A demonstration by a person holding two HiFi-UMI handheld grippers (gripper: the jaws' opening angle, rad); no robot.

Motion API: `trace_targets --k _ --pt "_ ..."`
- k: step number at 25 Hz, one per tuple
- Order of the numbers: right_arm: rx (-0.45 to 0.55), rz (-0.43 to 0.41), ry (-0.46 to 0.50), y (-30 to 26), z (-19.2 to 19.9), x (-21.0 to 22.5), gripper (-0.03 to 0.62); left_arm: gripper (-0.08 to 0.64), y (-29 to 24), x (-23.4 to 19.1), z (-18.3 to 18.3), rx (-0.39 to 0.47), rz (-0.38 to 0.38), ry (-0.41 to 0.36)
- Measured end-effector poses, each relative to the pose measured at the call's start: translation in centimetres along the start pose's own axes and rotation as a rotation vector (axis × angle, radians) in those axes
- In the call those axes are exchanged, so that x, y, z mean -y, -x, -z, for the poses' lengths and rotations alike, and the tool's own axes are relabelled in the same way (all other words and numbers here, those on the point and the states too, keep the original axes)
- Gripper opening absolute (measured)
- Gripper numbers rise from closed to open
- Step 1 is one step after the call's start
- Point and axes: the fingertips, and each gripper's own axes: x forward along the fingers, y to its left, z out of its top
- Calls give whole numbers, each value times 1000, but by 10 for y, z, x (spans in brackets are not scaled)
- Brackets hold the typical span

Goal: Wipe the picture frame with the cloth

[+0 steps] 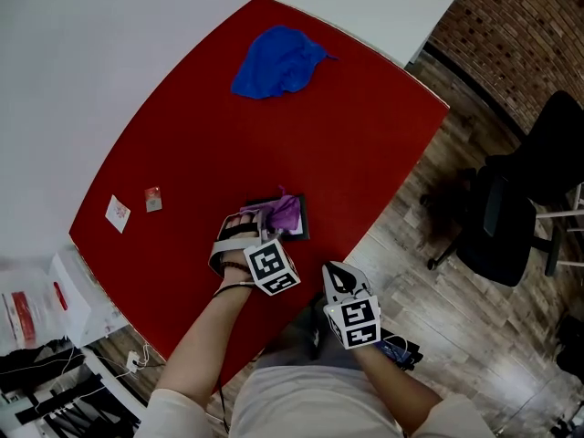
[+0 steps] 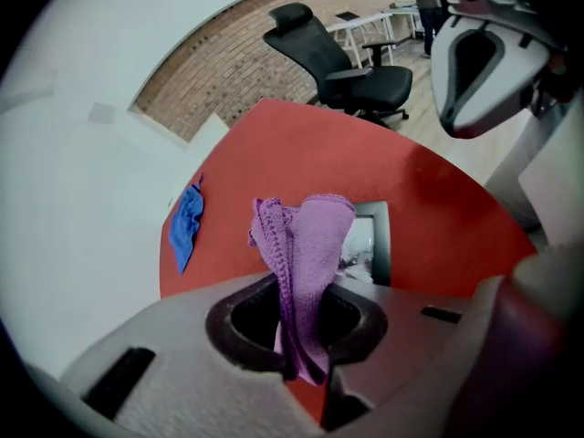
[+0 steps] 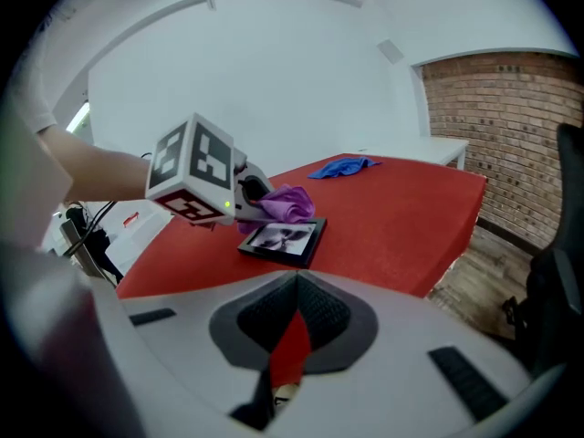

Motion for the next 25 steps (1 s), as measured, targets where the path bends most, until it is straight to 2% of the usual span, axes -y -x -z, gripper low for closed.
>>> trace_targets --k 4,11,17,25 --pt "-3 14 -14 5 3 8 5 61 -18 -11 -11 -19 -5 -27" --pt "-6 38 -37 9 9 24 5 61 -24 0 -19 -34 12 -74" --pt "-7 17 -27 3 8 19 5 61 -8 38 -19 -46 80 -117" --pt "-12 -12 -8 0 10 6 5 61 25 73 -19 -21 106 -166"
